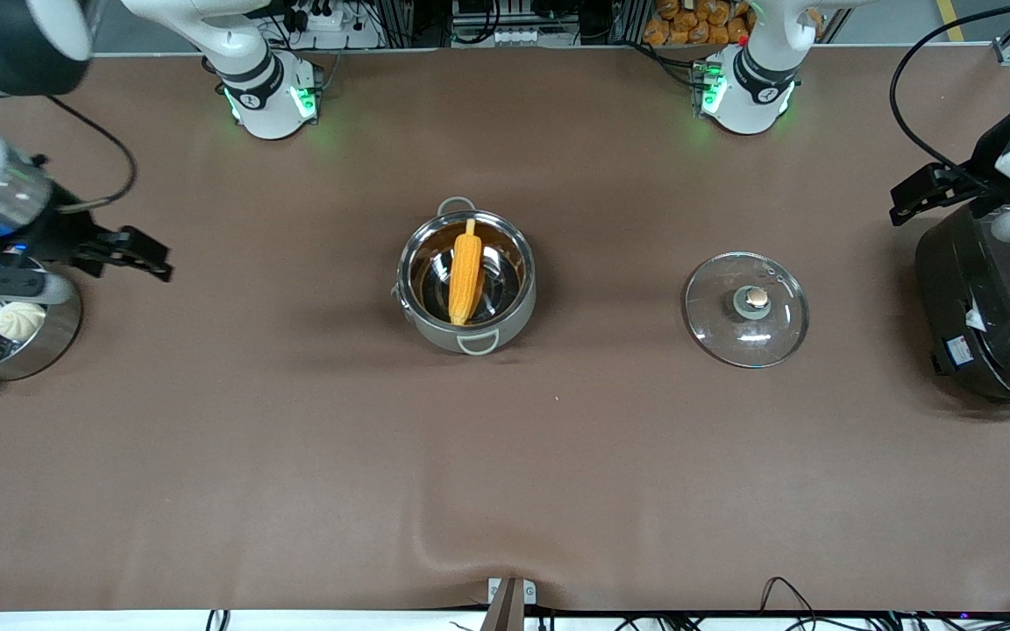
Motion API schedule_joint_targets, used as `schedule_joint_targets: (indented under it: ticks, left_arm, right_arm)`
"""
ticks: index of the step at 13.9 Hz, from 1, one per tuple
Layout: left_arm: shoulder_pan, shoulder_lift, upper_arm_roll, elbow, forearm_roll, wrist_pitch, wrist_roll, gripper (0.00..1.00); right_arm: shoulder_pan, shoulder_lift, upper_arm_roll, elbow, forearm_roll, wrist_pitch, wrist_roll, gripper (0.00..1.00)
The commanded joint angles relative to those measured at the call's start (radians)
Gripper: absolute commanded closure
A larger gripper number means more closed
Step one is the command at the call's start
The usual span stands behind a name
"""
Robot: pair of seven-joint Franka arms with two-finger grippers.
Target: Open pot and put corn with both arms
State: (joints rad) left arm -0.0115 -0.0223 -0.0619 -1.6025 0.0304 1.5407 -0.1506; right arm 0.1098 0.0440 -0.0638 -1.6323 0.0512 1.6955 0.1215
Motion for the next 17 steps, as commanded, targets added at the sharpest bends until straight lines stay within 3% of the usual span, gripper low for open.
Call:
schedule_joint_targets:
  ticks: [1,5,10,17]
  left_arm:
    - [0.008,0.073,-0.003,0.121,0.008,-0.039,0.025,0.0]
    - [0.028,0.079,-0.023,0.127,0.01,-0.054,0.028,0.0]
    - [0.022,0.061,-0.029,0.116,0.006,-0.096,0.025,0.0]
    - [0.03,0.065,-0.019,0.134,0.014,-0.097,0.077,0.0]
  right_arm:
    - [-0.044,-0.021,-0.03,0.0,-0.01,-0.02,-0.116,0.0]
    - [-0.048,-0.032,-0.096,-0.003,-0.014,-0.025,-0.218,0.0]
    - [-0.042,-0.032,-0.102,0.002,-0.057,-0.036,-0.246,0.0]
    - [-0.022,-0.053,-0.082,0.037,-0.045,-0.105,-0.227,0.0]
